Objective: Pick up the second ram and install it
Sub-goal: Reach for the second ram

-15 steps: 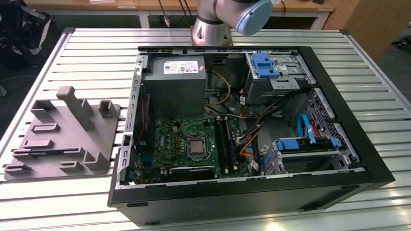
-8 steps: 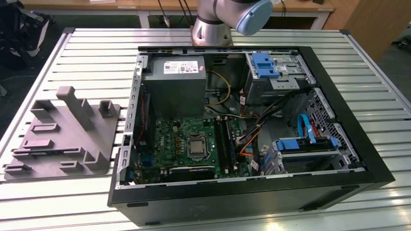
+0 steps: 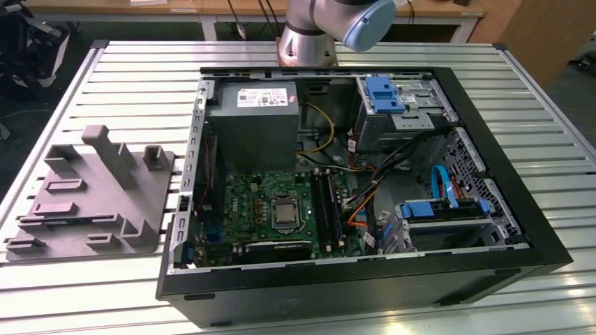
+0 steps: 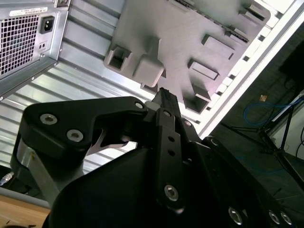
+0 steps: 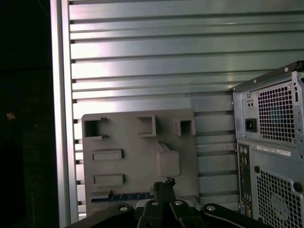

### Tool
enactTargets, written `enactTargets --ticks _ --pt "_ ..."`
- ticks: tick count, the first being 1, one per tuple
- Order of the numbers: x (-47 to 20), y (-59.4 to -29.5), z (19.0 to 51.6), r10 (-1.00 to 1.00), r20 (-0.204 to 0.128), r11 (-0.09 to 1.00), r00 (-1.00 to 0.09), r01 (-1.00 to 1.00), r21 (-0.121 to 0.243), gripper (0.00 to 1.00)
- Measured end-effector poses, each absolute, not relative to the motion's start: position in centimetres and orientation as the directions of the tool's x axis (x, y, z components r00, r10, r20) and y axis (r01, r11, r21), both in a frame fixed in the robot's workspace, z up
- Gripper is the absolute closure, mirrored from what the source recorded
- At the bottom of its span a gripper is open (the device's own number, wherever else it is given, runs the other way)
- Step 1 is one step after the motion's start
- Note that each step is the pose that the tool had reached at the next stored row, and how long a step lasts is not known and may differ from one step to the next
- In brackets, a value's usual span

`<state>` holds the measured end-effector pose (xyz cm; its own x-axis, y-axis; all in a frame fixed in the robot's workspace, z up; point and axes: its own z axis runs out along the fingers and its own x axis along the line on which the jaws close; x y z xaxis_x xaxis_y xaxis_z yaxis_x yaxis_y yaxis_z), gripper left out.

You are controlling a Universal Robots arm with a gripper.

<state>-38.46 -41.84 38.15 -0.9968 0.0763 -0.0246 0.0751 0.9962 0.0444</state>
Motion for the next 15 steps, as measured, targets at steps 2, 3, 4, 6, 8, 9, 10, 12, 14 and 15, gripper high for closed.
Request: enactTargets --ticks 2,3,4,6,8,9,10,12,14,15 --pt "-38.5 -42.2 38.0 0.076 -0.025 0.996 -0.997 0.075 0.044 0.90" --pt "-38.5 -42.3 37.9 0.076 -0.025 0.996 -0.997 0.075 0.044 0.90" --pt "-38.6 -42.5 37.9 0.076 -0.025 0.996 -0.997 0.075 0.044 0.90" --pt "-38.7 -42.8 37.7 0.076 -0.025 0.996 -0.997 0.075 0.044 0.90" --pt "-38.8 -43.1 37.5 0.076 -0.025 0.996 -0.997 0.075 0.044 0.90" --pt "-38.8 -43.3 37.4 0.076 -0.025 0.996 -0.997 0.075 0.044 0.90" --pt "-38.9 -43.4 37.4 0.076 -0.025 0.996 -0.997 0.075 0.044 0.90" --pt "-38.9 -43.7 37.2 0.076 -0.025 0.996 -0.997 0.075 0.044 0.90" --pt "-39.0 -43.9 37.0 0.076 -0.025 0.996 -0.997 0.075 0.044 0.90" --pt "-39.1 -44.0 36.9 0.076 -0.025 0.996 -0.997 0.075 0.044 0.90"
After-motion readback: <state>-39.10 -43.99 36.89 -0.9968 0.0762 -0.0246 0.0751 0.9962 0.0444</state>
